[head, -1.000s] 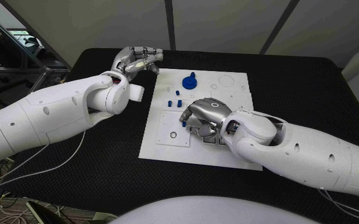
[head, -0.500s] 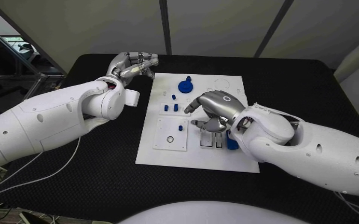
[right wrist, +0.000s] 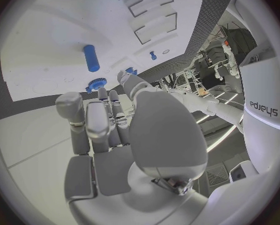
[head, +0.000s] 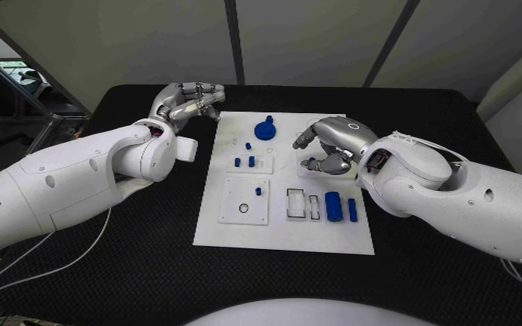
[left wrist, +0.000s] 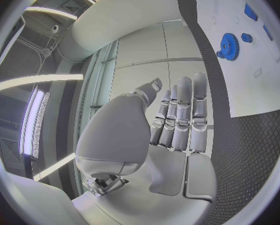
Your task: Assemble the parts on the task board
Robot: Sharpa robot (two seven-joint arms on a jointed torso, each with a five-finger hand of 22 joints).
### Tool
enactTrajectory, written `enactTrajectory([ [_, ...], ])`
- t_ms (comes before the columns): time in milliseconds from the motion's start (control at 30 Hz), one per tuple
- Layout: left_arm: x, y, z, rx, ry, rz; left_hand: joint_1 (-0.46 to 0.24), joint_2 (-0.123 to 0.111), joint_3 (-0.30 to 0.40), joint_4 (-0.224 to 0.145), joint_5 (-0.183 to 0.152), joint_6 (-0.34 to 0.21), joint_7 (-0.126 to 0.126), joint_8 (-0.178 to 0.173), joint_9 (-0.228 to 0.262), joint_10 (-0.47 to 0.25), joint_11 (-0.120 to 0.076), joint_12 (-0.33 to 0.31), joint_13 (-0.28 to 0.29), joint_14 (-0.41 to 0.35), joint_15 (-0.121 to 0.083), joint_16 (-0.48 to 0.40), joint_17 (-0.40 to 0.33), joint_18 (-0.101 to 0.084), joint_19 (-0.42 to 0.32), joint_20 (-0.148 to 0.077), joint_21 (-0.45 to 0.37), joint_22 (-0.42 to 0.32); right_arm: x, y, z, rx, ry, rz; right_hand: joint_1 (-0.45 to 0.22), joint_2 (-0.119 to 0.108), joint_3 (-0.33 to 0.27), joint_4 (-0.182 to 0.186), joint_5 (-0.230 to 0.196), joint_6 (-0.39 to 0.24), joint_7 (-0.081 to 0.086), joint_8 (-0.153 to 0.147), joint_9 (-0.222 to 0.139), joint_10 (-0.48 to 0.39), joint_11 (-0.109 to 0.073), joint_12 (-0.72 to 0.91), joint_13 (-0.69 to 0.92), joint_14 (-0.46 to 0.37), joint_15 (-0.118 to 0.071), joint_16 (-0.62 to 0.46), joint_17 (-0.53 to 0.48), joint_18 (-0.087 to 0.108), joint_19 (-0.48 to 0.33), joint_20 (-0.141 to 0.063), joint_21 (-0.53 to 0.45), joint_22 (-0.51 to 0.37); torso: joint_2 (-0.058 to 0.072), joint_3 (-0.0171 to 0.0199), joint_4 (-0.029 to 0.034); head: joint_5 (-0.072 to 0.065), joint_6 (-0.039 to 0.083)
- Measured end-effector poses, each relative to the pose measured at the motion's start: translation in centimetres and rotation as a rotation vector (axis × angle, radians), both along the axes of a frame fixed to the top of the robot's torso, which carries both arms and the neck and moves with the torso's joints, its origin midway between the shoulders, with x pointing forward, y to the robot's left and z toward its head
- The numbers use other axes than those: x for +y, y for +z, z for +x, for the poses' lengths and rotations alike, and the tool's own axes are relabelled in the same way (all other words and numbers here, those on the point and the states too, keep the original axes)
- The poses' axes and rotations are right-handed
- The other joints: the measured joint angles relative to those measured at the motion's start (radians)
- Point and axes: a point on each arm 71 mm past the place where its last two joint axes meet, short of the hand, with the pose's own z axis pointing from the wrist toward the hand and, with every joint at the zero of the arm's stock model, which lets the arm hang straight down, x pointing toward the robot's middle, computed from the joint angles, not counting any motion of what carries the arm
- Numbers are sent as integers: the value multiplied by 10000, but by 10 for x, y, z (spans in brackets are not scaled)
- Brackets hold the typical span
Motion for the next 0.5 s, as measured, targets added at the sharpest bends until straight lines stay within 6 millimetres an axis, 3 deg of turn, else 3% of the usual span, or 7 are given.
enactTrajectory([
  [367,0,0,0,10,-14,-3,0,0,0,0,0,0,0,0,0,1,0,0,0,0,0,0,1,-1,0,0,1,1,-5,-9,7,598,-154,-707,4,4,-166,30,0,-1,-1,9,26,-74,3,157,6,0,0,0,-102,-1,0,0,-42,-72,6,-3,19,0,-46],
  [500,0,-1,0,17,-25,-8,0,0,0,0,0,0,0,0,0,1,-1,0,0,0,0,0,1,0,0,0,1,1,-6,-13,9,748,-204,-933,137,137,-204,68,0,158,47,102,59,-73,2,348,11,0,0,0,-112,0,0,0,-43,-85,6,-3,17,1,-58],
])
